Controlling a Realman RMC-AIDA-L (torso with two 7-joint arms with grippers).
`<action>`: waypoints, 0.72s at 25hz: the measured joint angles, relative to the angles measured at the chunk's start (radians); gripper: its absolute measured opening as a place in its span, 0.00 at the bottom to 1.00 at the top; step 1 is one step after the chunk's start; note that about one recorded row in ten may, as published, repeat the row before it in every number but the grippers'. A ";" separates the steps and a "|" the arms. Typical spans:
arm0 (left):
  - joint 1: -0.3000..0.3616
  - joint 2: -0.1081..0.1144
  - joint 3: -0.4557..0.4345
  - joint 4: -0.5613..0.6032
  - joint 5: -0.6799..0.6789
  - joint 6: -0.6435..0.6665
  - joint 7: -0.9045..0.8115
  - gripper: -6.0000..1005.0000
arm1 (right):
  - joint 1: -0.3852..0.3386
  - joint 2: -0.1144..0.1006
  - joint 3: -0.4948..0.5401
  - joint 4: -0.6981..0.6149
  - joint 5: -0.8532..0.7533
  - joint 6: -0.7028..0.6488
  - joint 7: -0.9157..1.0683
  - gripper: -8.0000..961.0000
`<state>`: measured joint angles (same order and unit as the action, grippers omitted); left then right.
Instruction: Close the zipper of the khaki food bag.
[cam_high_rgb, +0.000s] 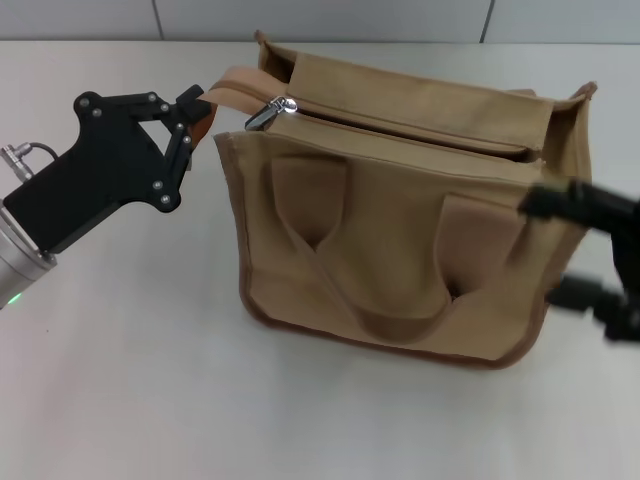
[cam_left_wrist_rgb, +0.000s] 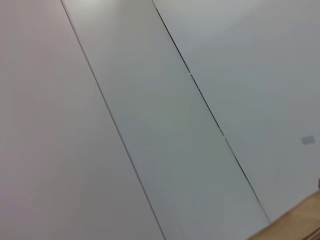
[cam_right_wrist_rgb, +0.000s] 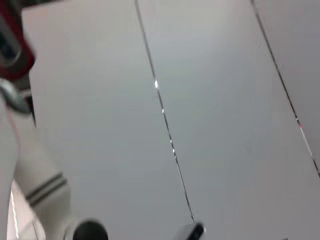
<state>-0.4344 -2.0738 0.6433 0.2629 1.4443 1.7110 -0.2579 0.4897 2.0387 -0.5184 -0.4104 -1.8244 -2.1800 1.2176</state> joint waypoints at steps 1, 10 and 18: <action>0.000 0.000 0.000 0.000 0.000 0.000 0.000 0.01 | 0.000 0.000 0.000 0.000 0.000 0.000 0.000 0.81; -0.001 -0.002 0.000 -0.003 -0.027 0.011 -0.011 0.01 | 0.164 -0.028 0.005 -0.071 0.046 0.057 0.453 0.81; -0.001 -0.002 -0.001 -0.014 -0.030 0.015 -0.014 0.02 | 0.292 -0.038 -0.020 -0.144 0.040 0.217 0.778 0.81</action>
<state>-0.4351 -2.0755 0.6426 0.2484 1.4147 1.7256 -0.2720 0.7820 2.0010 -0.5384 -0.5546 -1.7843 -1.9628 1.9959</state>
